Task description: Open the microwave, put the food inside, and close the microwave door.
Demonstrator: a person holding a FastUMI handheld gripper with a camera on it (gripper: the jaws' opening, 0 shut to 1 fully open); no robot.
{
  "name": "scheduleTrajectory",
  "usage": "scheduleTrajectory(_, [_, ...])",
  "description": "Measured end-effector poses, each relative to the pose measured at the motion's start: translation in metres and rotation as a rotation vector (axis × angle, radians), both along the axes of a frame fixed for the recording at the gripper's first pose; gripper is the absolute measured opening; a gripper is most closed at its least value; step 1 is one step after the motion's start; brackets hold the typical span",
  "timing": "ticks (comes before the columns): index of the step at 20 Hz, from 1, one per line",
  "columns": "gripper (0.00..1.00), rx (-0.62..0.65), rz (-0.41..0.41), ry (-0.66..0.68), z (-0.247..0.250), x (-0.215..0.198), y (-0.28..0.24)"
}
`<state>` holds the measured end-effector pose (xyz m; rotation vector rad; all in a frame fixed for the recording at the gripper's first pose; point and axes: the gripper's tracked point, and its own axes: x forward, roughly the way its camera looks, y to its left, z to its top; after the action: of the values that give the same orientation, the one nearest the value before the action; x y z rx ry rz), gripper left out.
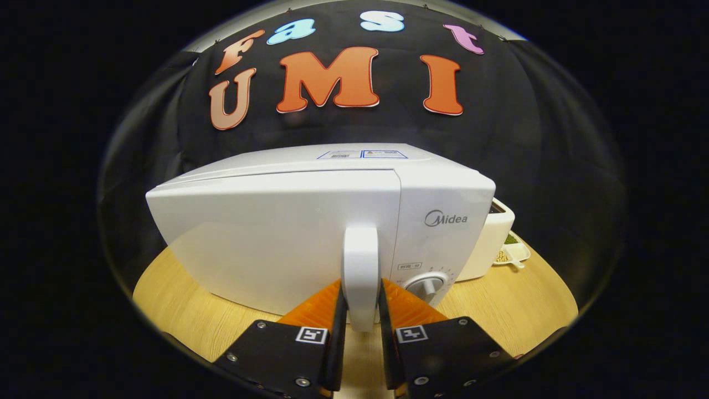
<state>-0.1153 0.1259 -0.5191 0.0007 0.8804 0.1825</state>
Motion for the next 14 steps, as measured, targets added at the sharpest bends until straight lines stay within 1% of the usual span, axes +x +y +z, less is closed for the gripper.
scheduleTrajectory(2, [0.26,-0.022,-0.006,-0.007,-0.001,0.001,-0.001])
scheduleTrajectory(5, [0.22,-0.021,-0.026,0.001,-0.002,0.000,-0.001])
scheduleTrajectory(8, [0.12,-0.033,-0.051,0.016,-0.001,-0.001,-0.002])
scheduleTrajectory(10, [0.09,-0.033,-0.064,0.025,-0.001,-0.002,-0.002])
scheduleTrajectory(14, [0.08,-0.042,-0.077,0.052,0.001,-0.009,-0.002])
